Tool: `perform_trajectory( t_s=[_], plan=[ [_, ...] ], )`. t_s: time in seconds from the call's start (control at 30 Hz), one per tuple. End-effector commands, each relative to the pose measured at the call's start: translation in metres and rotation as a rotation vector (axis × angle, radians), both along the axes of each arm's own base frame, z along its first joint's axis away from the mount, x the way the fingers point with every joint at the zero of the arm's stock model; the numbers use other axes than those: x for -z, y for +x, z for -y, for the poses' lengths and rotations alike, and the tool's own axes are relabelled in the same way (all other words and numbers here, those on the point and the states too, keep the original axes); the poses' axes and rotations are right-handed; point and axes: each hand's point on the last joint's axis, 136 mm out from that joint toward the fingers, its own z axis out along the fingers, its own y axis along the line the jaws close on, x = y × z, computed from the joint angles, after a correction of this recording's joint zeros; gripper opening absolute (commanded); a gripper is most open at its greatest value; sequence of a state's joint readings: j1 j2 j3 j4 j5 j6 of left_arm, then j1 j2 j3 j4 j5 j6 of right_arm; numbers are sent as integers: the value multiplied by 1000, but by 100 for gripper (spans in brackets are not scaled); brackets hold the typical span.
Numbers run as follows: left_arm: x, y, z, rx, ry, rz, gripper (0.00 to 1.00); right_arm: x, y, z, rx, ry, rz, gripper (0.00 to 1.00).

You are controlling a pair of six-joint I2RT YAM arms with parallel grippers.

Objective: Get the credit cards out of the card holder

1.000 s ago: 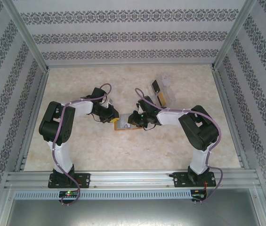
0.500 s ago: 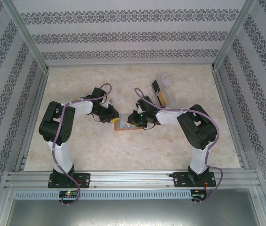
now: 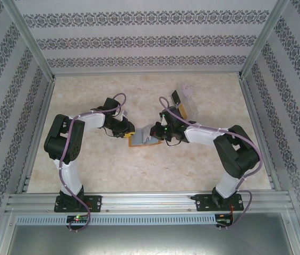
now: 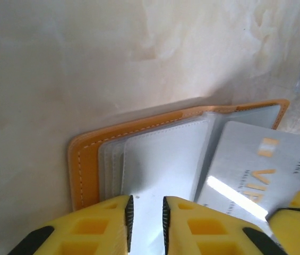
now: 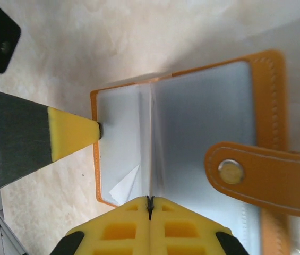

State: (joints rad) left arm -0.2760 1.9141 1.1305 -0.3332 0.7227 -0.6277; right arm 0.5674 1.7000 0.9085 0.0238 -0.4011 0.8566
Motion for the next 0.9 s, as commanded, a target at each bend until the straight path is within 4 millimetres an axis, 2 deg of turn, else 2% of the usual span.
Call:
perform_trajectory(
  t_s=[0.0,0.13,0.27,0.33,0.47,0.57,0.67,0.77,0.87],
  plan=[
    [-21,6,6,28,-9,63,28,-17,-4,2,-68,29,66,0],
    [-48,18,10,17,-60,146,38,-51,-1,0,-105,159,134,0],
    [-87,26,19,10,-191,229,60,-81,5,3,-117,265,187,0],
    [-109,28,25,21,-257,282,68,-94,8,5,-117,319,199,0],
    [-142,31,36,47,-388,352,75,-121,13,7,-132,424,227,0],
    [-162,32,44,65,-480,378,76,-137,15,7,-142,482,241,0],
    [-175,33,47,79,-531,393,72,-152,18,8,-145,531,255,0],
    [-187,32,49,89,-558,409,62,-159,22,7,-144,548,260,0],
    [-197,32,49,92,-573,424,47,-163,24,7,-139,558,258,0]
  ],
)
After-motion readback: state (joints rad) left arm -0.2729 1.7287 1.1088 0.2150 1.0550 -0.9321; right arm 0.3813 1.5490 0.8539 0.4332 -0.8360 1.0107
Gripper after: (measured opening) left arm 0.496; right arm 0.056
